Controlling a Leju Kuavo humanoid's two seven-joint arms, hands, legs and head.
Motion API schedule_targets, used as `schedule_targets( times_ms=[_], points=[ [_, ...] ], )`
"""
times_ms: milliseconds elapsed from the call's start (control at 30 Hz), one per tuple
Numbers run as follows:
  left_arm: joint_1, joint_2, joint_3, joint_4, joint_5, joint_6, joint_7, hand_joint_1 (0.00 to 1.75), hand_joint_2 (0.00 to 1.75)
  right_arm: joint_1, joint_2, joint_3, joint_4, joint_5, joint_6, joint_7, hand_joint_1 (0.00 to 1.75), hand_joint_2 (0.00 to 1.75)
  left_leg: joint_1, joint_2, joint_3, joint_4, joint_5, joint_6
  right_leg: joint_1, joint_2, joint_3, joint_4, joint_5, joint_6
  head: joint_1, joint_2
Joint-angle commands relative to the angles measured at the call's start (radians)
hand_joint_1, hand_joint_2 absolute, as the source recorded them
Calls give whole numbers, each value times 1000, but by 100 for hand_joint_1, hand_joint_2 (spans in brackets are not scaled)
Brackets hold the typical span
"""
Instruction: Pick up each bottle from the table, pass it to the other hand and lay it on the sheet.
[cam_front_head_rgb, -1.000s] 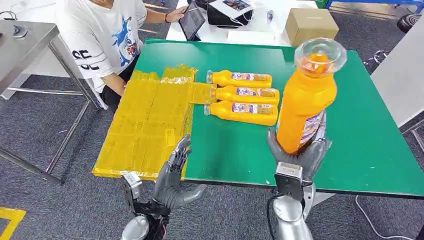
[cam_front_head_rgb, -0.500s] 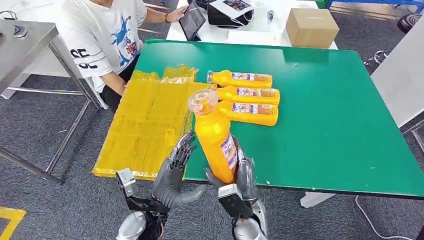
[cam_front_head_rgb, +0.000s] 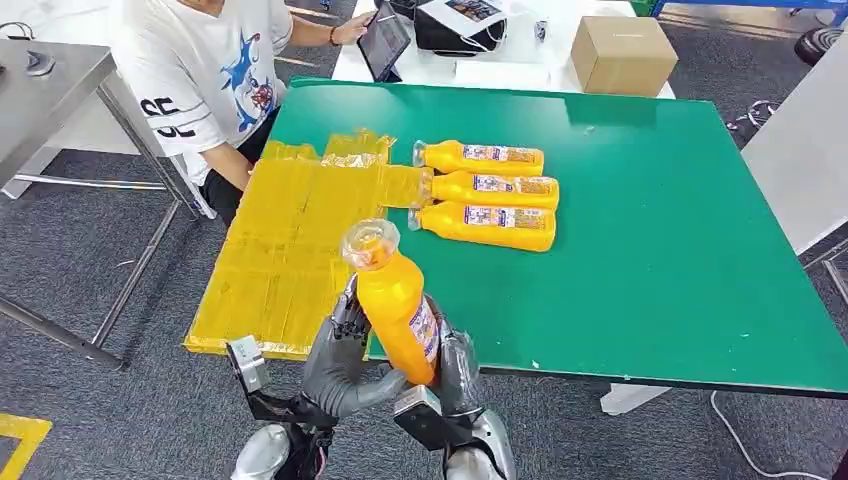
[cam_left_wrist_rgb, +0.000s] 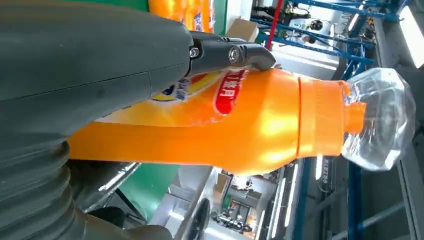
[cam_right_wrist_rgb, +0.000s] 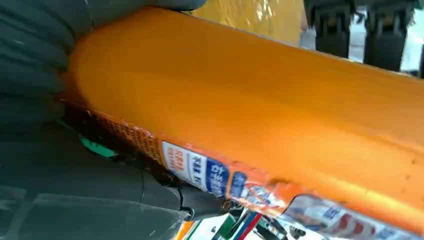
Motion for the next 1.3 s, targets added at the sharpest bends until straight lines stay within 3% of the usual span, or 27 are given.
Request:
schedule_targets(
  times_ms=[33, 367, 933, 1300],
  points=[
    [-34, 29, -36, 74, 1, -20, 18, 0, 175, -59, 17, 78, 199, 37, 2, -2, 175, 175, 1, 1, 6, -2, -2, -2, 1, 2, 6, -2, -1, -2, 0, 0],
    [-34, 29, -36, 74, 1, -20, 18, 0, 175, -59, 17, 78, 199, 37, 2, -2, 175, 175, 1, 0, 5, -2, -1, -2, 1, 1, 5, -2, -1, -2, 0, 0],
    [-70, 26, -25, 173, 51, -37, 63, 0, 175, -88, 73, 204, 395, 221, -86, -1, 175, 175, 1, 0, 6, -1, -2, -2, 1, 1, 6, -2, -2, -2, 0, 0],
    [-78, 23, -20, 187, 53, -35, 62, 0, 175, -92, 79, 208, 407, 218, -83, -2, 175, 175, 1, -1, 3, 0, -1, -2, 1, -1, 3, -1, -1, -2, 0, 0]
  ],
)
